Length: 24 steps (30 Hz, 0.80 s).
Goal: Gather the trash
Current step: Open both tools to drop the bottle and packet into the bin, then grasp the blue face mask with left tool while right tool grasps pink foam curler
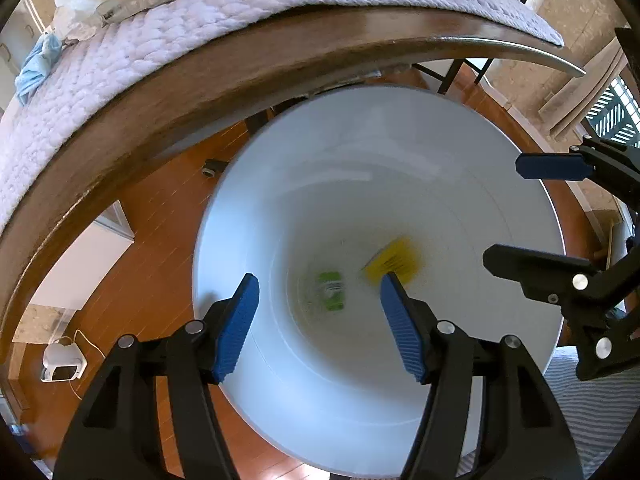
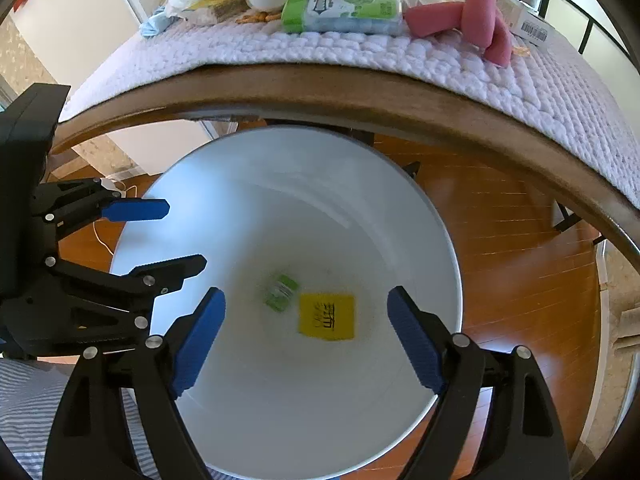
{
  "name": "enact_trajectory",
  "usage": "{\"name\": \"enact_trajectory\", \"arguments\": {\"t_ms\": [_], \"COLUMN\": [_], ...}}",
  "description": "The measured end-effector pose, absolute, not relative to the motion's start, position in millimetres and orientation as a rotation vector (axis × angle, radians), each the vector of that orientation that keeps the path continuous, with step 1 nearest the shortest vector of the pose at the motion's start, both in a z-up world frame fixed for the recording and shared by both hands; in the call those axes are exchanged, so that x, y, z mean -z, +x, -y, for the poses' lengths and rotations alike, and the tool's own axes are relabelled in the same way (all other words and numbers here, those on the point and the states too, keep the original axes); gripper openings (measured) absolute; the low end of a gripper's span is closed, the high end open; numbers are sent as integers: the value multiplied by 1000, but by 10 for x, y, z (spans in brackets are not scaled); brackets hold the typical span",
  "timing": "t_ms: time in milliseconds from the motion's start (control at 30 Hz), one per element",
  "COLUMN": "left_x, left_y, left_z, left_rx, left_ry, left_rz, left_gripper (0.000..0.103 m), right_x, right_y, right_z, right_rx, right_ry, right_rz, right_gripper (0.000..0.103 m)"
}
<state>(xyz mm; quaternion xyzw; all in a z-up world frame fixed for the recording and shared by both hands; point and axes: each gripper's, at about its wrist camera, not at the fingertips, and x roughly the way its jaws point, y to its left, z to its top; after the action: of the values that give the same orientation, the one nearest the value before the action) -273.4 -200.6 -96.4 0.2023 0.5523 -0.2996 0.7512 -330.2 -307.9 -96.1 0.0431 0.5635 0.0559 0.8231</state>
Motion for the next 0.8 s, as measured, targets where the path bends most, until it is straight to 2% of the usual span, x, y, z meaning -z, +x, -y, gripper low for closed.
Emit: {"name": "enact_trajectory", "arguments": {"t_ms": [167, 300, 400, 500, 633, 800], "left_x": [899, 570, 233, -3, -354, -364], "left_y": [-2721, -2723, -2671, -2574, -2285, -1810], "left_z": [1930, 1840, 1718, 1603, 1325, 1098], "left_rx": [649, 670, 703, 670, 627, 425], "left_ry": [433, 369, 284, 197, 61, 97], "left_rz": [-1193, -1108, -1022, -965, -904, -841], "left_gripper": [64, 65, 72, 87, 89, 91], "right_x": [818, 547, 318, 134, -1, 56], "right_y": [-3324, -3341, -3326, -3274, -3150, -2884], "right_z": [3086, 3225, 3347, 3473, 3582, 3743], "right_rx": [-84, -35, 17, 60, 83, 114], "right_ry": [85, 103, 115, 110, 83, 72], "right_rz": [-1147, -1054, -970, -898, -852, -839], "right_gripper": [82, 82, 87, 88, 88, 88]}}
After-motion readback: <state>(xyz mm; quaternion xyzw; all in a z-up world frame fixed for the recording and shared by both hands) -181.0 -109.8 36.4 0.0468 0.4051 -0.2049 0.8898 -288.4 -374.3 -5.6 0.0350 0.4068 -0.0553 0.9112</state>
